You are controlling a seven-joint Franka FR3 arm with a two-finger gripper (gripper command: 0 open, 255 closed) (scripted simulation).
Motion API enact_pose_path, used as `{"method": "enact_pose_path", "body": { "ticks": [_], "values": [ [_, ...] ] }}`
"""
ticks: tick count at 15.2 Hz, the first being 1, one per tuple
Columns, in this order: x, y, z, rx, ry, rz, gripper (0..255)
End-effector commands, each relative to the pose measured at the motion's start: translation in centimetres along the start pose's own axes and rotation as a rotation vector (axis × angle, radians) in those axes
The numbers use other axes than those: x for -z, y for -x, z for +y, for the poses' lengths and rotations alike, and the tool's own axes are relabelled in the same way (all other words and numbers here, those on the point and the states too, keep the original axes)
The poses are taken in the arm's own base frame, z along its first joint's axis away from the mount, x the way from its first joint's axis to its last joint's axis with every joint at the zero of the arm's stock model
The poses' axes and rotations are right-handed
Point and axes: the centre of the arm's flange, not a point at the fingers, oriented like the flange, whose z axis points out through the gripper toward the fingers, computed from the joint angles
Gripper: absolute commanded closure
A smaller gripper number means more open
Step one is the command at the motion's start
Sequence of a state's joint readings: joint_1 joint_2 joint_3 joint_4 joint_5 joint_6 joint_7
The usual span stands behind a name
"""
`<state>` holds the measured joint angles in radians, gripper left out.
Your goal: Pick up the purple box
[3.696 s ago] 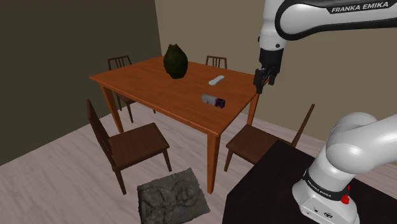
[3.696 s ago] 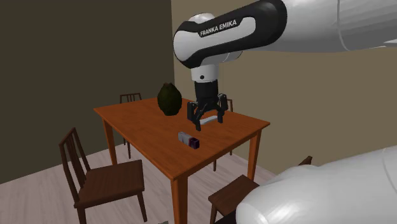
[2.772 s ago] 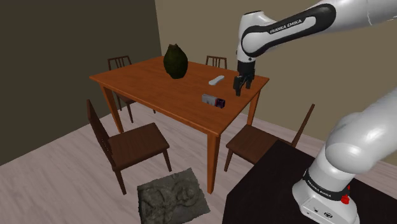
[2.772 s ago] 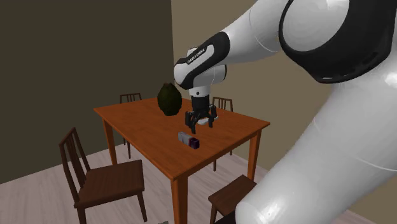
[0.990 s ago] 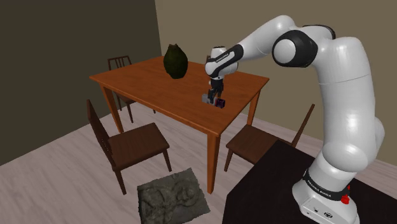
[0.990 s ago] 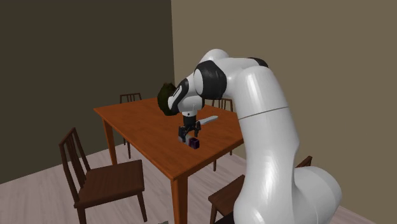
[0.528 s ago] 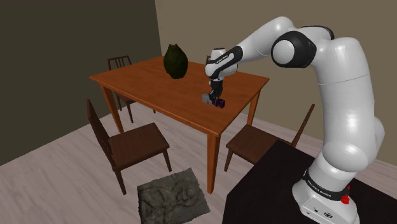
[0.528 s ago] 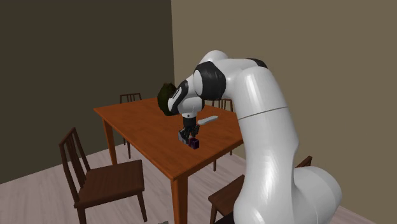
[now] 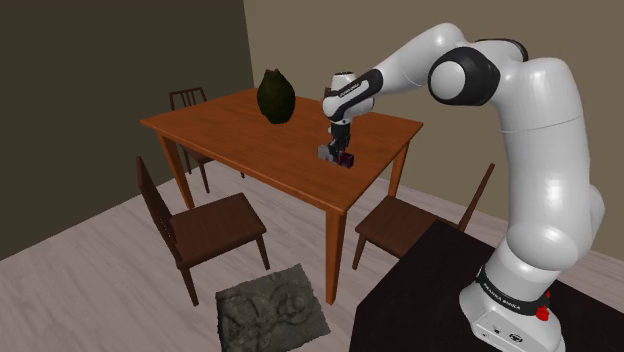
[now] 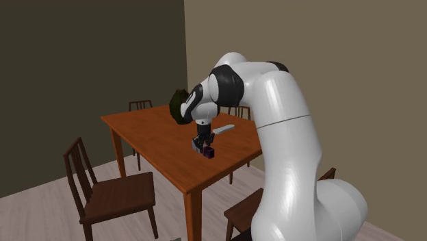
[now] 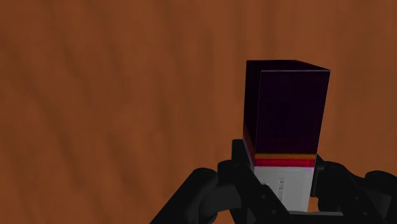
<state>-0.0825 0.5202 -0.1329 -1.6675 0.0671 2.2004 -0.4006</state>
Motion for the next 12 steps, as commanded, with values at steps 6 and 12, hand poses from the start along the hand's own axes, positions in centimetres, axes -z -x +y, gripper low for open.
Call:
{"method": "enact_pose_path", "body": {
  "ticks": [6,12],
  "values": [
    [3.6,-0.1,0.0,0.000,0.000,0.000,255],
    [6.8,-0.1,0.1,0.000,0.000,0.000,255]
  ]
}}
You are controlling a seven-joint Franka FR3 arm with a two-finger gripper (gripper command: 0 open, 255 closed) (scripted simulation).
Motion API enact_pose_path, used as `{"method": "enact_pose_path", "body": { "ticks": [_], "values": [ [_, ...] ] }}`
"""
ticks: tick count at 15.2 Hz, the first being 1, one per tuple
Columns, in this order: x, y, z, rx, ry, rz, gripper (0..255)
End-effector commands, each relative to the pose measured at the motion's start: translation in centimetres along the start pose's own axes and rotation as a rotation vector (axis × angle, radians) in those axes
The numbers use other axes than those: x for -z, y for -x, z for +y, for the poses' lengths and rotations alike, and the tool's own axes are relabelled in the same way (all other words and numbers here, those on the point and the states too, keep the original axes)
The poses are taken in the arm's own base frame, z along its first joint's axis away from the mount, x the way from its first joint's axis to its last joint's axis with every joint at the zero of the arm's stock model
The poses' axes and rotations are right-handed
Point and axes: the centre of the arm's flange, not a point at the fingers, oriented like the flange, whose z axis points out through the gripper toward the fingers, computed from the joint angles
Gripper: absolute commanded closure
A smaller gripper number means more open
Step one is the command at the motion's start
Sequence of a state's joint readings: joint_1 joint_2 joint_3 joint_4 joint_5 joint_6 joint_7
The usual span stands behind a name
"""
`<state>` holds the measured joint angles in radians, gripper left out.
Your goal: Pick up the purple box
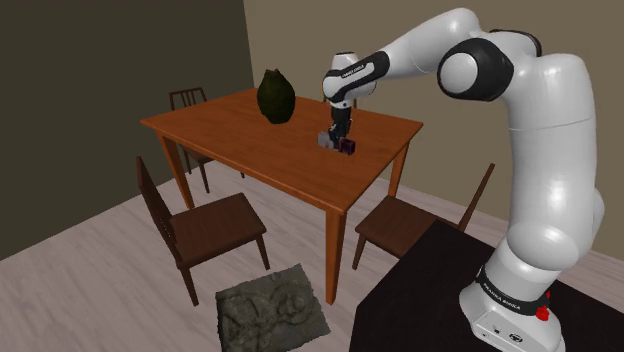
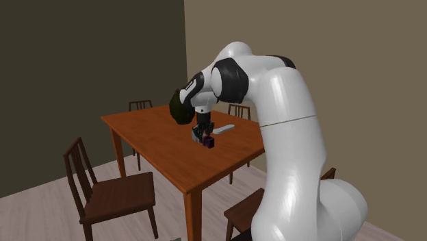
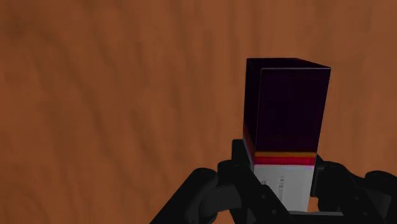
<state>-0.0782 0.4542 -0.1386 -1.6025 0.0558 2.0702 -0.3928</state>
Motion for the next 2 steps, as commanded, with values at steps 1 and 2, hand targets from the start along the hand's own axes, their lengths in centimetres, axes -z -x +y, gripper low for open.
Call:
{"method": "enact_pose_path", "body": {
  "ticks": [1,2],
  "values": [
    [0.58,0.12,0.06,0.000,0.000,0.000,255],
    [0.58,0.12,0.06,0.000,0.000,0.000,255]
  ]
}}
